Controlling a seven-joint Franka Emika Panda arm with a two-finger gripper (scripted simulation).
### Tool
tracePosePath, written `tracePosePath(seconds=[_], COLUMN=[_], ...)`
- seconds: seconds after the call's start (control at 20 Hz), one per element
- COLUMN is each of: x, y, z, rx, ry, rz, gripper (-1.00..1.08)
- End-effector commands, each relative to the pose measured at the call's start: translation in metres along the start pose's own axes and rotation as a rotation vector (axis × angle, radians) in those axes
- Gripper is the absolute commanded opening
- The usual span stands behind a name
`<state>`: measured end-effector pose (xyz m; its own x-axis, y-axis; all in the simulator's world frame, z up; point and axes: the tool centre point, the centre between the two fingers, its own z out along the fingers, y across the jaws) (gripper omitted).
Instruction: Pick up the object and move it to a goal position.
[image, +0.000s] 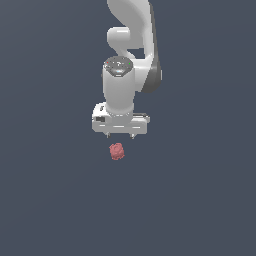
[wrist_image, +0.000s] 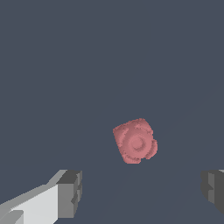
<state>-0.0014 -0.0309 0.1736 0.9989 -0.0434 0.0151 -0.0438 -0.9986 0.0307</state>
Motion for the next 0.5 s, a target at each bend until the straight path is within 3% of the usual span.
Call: tracePosePath(seconds=[0.0, 0.45], x=[0.000, 0.010], y=[0.000, -0.013], z=[0.000, -0.022], rx=[0.000, 0.013], ry=[0.000, 0.038], rz=[0.000, 0.014], gripper=[1.00, 1.00])
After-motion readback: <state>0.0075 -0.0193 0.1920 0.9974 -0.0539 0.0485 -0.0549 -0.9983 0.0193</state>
